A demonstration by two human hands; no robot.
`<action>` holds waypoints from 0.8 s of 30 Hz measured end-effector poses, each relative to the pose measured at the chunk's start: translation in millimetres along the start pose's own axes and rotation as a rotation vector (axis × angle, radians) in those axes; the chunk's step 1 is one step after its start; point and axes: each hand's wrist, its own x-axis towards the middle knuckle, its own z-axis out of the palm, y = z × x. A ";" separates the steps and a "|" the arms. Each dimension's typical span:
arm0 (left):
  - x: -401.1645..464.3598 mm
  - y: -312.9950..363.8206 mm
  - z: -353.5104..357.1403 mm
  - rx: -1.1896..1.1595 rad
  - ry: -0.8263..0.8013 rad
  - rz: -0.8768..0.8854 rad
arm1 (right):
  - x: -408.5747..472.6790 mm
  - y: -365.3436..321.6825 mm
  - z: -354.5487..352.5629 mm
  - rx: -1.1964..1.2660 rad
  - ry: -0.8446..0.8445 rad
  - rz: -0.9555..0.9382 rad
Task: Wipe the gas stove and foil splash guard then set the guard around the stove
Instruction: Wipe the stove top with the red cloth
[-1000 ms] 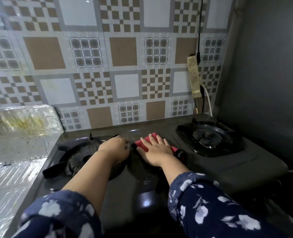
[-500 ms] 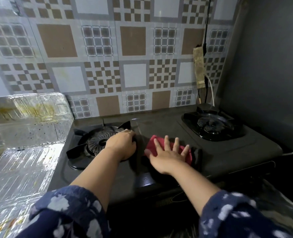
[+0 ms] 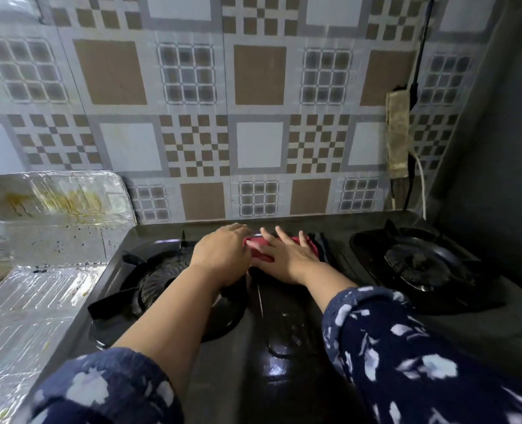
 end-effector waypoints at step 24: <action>77.9 35.9 43.7 0.028 -0.040 0.013 | 65.4 156.1 -55.0 -0.073 -0.438 0.114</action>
